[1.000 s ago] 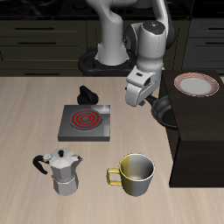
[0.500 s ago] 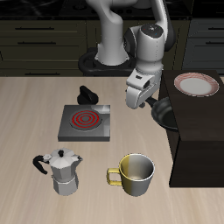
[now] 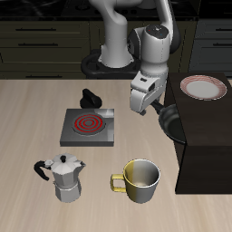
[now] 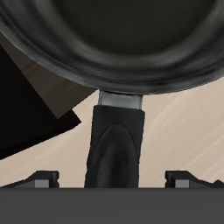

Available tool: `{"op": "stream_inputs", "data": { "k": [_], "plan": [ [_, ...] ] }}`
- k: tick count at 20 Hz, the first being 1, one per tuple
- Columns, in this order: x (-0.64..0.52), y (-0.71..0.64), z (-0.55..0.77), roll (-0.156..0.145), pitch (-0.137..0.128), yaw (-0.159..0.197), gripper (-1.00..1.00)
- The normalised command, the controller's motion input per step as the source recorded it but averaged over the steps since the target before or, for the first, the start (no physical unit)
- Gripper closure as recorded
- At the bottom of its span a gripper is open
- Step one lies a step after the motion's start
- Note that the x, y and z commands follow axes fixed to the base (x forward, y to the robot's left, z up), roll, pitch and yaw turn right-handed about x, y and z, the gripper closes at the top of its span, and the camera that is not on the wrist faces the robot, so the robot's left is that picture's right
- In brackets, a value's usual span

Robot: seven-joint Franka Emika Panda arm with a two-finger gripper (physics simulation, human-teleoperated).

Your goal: Place the frying pan on the top layer of the shelf and place the moka pot on the stove

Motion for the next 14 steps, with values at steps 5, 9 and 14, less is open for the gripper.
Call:
{"op": "stream_inputs", "data": {
  "k": [5, 9, 14],
  "plan": [
    [-0.02, -0.09, 0.11, -0.016, -0.014, -0.035, -1.0],
    [-0.09, -0.21, 0.28, -0.012, -0.007, -0.105, -1.0],
    [-0.08, -0.17, 0.25, -0.021, -0.023, -0.077, -1.0]
  ]
}}
